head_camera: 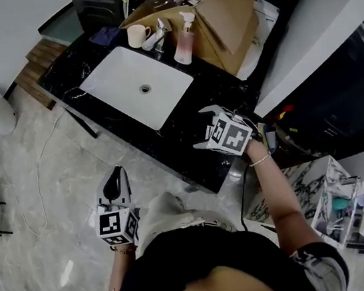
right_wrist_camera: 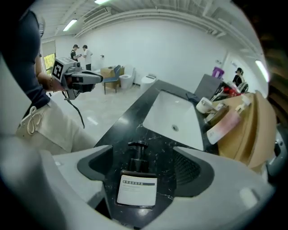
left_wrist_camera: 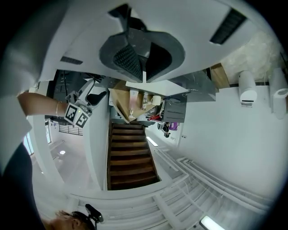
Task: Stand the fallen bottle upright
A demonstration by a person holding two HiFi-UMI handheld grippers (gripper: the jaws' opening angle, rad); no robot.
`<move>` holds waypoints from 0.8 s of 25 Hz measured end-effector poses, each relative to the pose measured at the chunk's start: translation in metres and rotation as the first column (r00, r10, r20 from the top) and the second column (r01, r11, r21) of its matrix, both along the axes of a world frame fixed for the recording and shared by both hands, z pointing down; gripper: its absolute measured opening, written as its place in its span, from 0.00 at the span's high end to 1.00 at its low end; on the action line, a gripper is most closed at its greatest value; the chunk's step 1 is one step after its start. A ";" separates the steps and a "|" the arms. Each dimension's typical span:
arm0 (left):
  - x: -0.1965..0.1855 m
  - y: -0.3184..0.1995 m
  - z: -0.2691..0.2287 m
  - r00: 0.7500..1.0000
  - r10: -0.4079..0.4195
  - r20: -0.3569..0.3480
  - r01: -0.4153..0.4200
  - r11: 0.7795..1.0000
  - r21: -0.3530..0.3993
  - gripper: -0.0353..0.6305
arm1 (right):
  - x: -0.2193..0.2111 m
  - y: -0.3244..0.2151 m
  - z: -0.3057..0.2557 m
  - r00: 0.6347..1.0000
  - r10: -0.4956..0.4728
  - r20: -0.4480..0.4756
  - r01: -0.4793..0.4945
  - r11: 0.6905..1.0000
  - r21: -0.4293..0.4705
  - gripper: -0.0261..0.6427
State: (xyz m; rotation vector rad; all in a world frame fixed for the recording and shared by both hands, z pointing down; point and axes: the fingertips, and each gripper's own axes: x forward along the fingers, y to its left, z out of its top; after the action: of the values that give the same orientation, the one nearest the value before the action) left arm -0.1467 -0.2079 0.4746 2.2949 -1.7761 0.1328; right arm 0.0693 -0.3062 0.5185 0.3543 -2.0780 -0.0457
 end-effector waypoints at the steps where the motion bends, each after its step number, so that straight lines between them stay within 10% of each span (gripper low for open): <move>1: -0.002 -0.001 0.002 1.000 -0.004 -0.008 0.004 1.000 -0.010 0.94 | -0.003 -0.006 0.007 0.999 -0.008 -0.039 0.006 0.999 -0.044 0.34; 9: 0.002 -0.028 -0.020 1.000 0.021 0.009 -0.021 1.000 0.021 0.94 | -0.016 -0.005 0.058 0.929 -0.122 -0.349 -0.048 0.896 -0.442 0.43; 13: 0.004 -0.032 -0.023 1.000 0.027 0.012 -0.028 0.999 0.036 0.94 | -0.014 -0.012 0.075 0.895 -0.134 -0.426 -0.088 0.883 -0.462 0.68; 20: -0.015 -0.025 -0.009 1.000 -0.008 0.023 0.008 1.000 0.000 0.94 | -0.016 -0.009 0.081 0.878 -0.157 -0.451 -0.097 0.866 -0.490 0.77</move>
State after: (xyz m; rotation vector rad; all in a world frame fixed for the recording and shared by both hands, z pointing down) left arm -0.1614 -0.2324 0.4653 2.2950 -1.7957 0.1591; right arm 0.0532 -0.3153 0.5999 -0.0213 -1.5229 0.3542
